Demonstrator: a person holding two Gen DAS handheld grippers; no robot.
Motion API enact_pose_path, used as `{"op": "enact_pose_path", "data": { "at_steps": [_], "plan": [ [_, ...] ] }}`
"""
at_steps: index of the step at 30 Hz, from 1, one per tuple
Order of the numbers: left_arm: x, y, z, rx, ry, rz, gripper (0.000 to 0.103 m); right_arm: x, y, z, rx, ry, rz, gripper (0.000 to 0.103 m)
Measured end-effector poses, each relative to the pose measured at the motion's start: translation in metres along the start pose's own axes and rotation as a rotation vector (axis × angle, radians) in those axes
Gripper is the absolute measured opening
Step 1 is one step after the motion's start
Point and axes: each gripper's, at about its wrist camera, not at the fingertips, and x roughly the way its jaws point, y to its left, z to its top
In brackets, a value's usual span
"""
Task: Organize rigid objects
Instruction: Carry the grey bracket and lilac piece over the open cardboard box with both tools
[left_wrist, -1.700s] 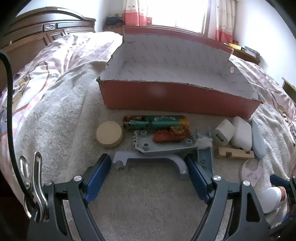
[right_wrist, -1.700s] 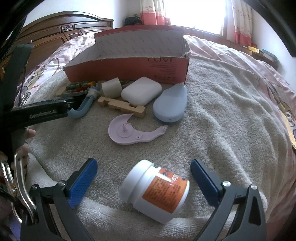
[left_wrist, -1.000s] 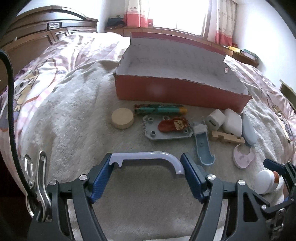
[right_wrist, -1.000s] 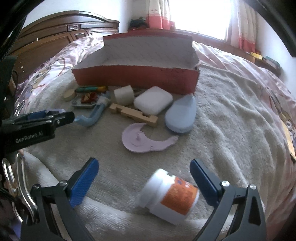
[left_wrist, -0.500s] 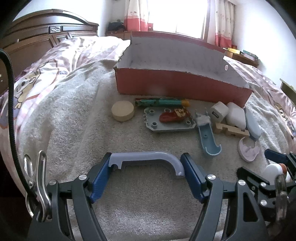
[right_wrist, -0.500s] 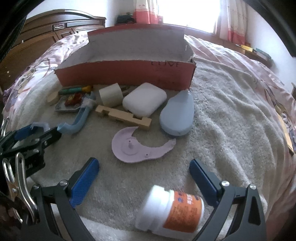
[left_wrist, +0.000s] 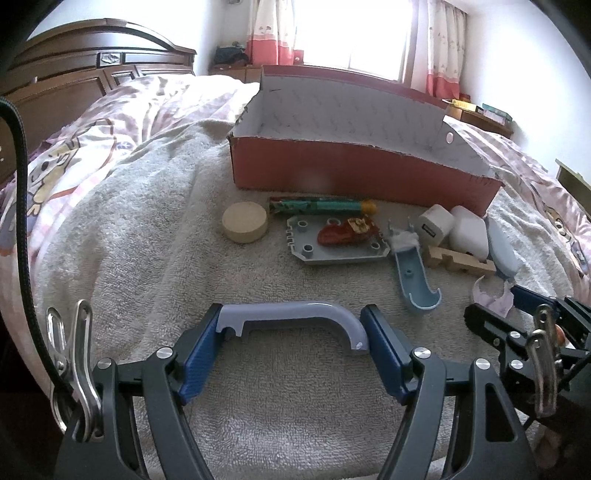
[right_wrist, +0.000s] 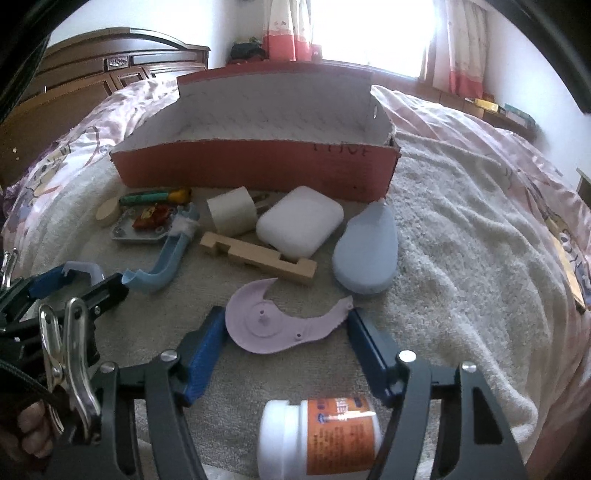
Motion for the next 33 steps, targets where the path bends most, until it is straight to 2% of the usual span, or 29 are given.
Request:
{"op": "enact_pose_path", "data": {
  "at_steps": [8, 16, 23, 26, 29, 33],
  "plan": [
    [0.001, -0.003, 0.0, 0.01, 0.003, 0.013, 0.075, -0.003, -0.007, -0.004, 0.02, -0.005, 0.036, 0.07],
    [0.003, -0.005, 0.0, 0.02, 0.008, 0.029, 0.075, -0.003, -0.006, -0.009, 0.003, -0.024, 0.03, 0.071],
    [0.003, -0.007, 0.0, 0.025, 0.011, 0.038, 0.075, 0.0, -0.001, -0.009, -0.033, -0.021, 0.019, 0.08],
    [0.003, -0.006, 0.0, 0.024, 0.01, 0.038, 0.075, 0.0, -0.002, -0.009, -0.027, -0.025, 0.026, 0.08],
    [0.002, -0.007, 0.001, 0.027, 0.009, 0.042, 0.075, -0.004, -0.006, -0.01, -0.009, -0.036, 0.034, 0.072],
    [-0.002, -0.01, 0.002, 0.039, 0.013, 0.043, 0.075, -0.008, -0.017, -0.008, 0.029, -0.038, 0.088, 0.071]
  ]
}}
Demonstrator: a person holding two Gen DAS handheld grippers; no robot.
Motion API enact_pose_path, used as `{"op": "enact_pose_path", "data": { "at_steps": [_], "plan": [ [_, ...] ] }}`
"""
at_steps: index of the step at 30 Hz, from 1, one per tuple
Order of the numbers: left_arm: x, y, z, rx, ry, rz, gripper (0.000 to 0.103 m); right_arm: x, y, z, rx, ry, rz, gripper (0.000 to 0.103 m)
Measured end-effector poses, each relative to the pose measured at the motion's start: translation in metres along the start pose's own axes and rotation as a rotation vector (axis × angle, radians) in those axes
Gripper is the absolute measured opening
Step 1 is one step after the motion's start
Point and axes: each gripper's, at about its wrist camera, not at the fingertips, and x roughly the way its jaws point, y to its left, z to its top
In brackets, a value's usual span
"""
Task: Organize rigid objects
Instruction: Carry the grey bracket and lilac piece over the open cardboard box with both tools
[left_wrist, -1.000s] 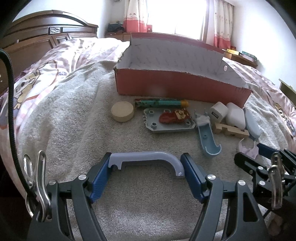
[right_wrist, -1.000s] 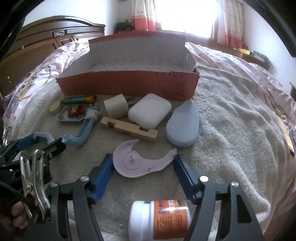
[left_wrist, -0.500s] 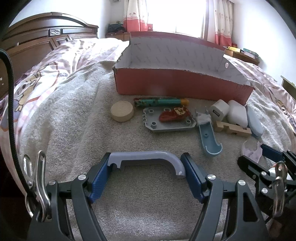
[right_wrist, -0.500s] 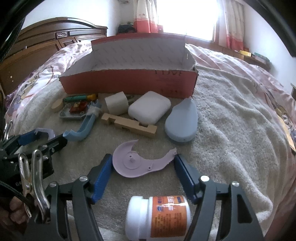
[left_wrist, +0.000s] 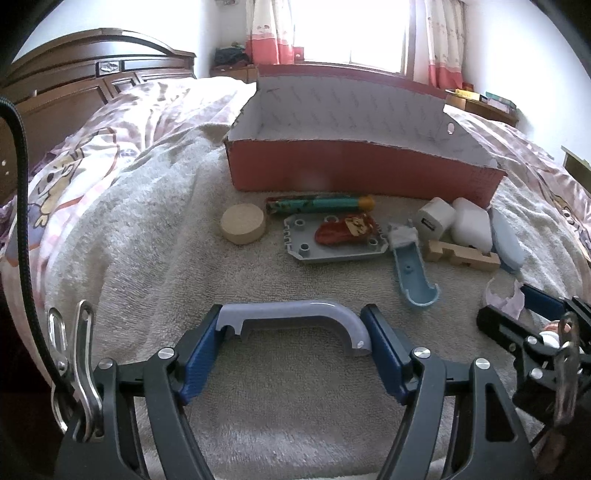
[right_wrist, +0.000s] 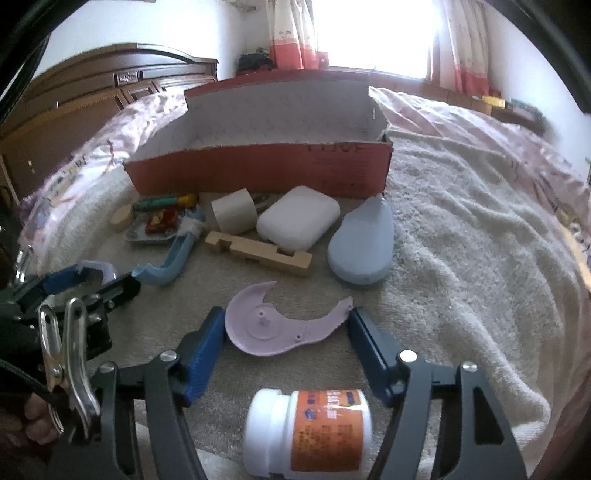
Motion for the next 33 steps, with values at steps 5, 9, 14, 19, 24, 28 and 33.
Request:
{"op": "enact_pose_path", "data": {
  "at_steps": [5, 9, 14, 19, 24, 28, 33],
  "plan": [
    [-0.017, -0.01, 0.005, 0.033, -0.022, -0.021, 0.075, -0.008, -0.007, 0.002, 0.024, -0.011, 0.061, 0.071],
    [-0.028, -0.019, 0.016, 0.064, -0.035, -0.022, 0.075, -0.017, -0.013, 0.005, 0.034, -0.039, 0.103, 0.071],
    [-0.031, -0.023, 0.039, 0.063, -0.035, -0.05, 0.075, -0.03, -0.019, 0.013, 0.03, -0.079, 0.12, 0.071],
    [-0.028, -0.029, 0.06, 0.069, -0.037, -0.068, 0.075, -0.035, -0.027, 0.028, 0.031, -0.101, 0.139, 0.071],
    [-0.018, -0.031, 0.086, 0.06, -0.035, -0.086, 0.075, -0.032, -0.035, 0.048, 0.029, -0.101, 0.149, 0.071],
    [-0.009, -0.033, 0.103, 0.065, -0.038, -0.078, 0.075, -0.027, -0.037, 0.069, 0.019, -0.102, 0.152, 0.071],
    [0.007, -0.035, 0.12, 0.065, -0.03, -0.08, 0.075, -0.015, -0.039, 0.096, 0.026, -0.092, 0.161, 0.071]
  ]
}}
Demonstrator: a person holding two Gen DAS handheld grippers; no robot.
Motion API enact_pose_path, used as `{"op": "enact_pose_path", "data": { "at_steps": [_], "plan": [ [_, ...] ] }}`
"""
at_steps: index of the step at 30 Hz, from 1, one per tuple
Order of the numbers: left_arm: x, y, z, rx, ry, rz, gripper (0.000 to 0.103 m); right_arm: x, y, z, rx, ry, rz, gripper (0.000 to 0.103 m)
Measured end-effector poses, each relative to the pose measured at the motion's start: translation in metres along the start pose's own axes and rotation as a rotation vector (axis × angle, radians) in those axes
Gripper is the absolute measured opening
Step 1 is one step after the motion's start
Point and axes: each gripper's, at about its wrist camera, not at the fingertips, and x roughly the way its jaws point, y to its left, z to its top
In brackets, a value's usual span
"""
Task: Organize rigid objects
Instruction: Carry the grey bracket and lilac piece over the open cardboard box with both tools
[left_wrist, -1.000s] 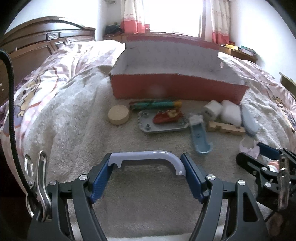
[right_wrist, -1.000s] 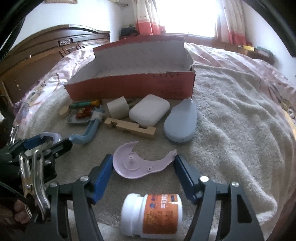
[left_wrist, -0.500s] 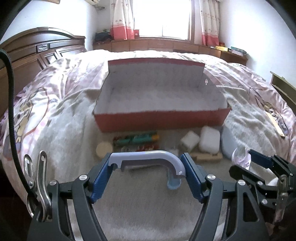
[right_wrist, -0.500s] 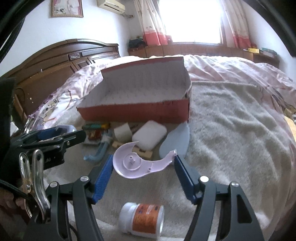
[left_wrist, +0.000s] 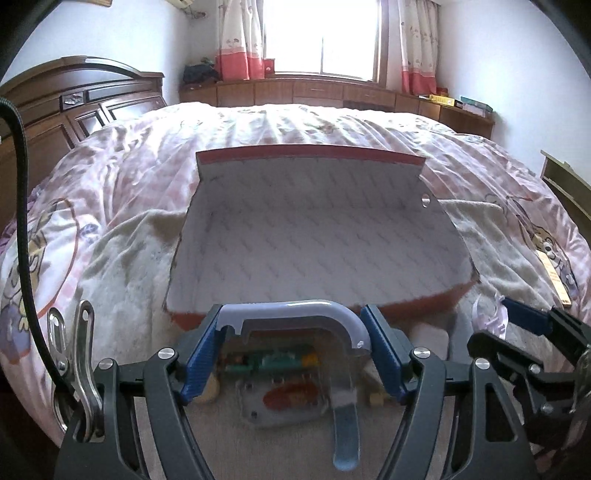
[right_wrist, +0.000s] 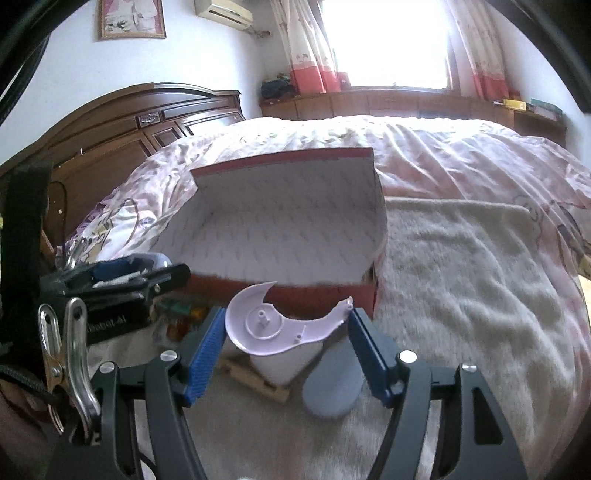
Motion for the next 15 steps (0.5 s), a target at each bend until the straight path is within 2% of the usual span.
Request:
{"op": "enact_pose_path", "data": {
  "at_steps": [7, 15],
  "plan": [
    [0.024, 0.001, 0.014, -0.008, 0.025, -0.004, 0.075, 0.024, -0.001, 0.028, -0.016, 0.014, -0.02, 0.071],
    [0.046, -0.002, 0.022, 0.003, 0.053, -0.004, 0.075, 0.051, -0.009, 0.038, -0.008, 0.058, -0.034, 0.071]
  ]
}}
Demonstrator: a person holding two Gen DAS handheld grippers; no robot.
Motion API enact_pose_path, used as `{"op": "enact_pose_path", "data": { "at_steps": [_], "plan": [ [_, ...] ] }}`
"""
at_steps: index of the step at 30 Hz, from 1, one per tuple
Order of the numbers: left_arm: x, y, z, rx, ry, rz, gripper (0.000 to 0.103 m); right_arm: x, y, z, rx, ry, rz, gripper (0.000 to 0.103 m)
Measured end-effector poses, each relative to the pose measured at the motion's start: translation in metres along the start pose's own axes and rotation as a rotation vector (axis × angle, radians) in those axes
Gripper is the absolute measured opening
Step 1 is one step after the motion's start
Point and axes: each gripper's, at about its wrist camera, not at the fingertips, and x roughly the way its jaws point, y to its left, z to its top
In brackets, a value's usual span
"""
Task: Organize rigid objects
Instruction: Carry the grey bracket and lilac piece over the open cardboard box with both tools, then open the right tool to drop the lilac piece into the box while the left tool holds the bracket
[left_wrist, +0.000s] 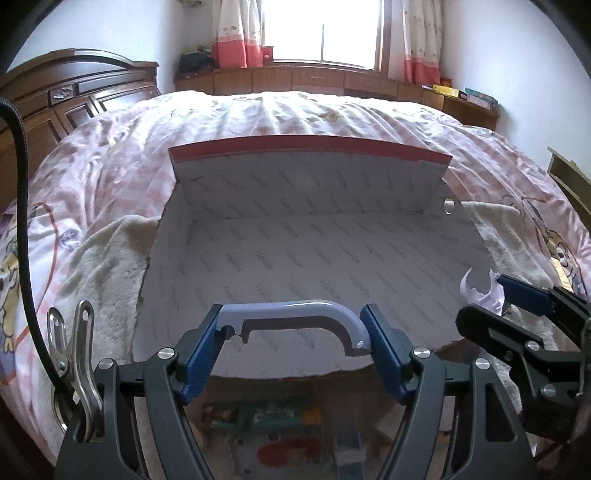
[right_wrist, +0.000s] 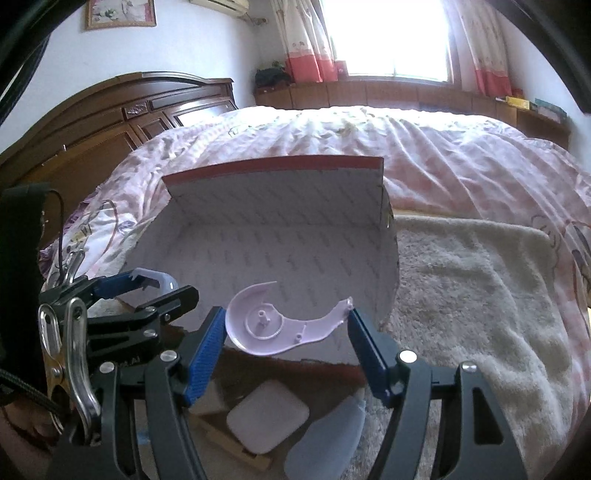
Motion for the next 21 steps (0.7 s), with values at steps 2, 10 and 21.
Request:
{"op": "enact_pose_path", "data": {
  "at_steps": [2, 10, 21],
  "plan": [
    [0.004, -0.002, 0.0, 0.011, 0.005, 0.01, 0.075, 0.005, -0.001, 0.001, 0.004, 0.008, -0.004, 0.071],
    [0.015, -0.002, -0.001, 0.018, 0.025, 0.043, 0.075, 0.016, -0.001, 0.004, -0.023, 0.011, -0.027, 0.072],
    [0.02, 0.001, -0.002, -0.008, 0.046, 0.032, 0.075, 0.017, -0.002, 0.007, -0.011, 0.01, -0.029, 0.081]
  ]
}}
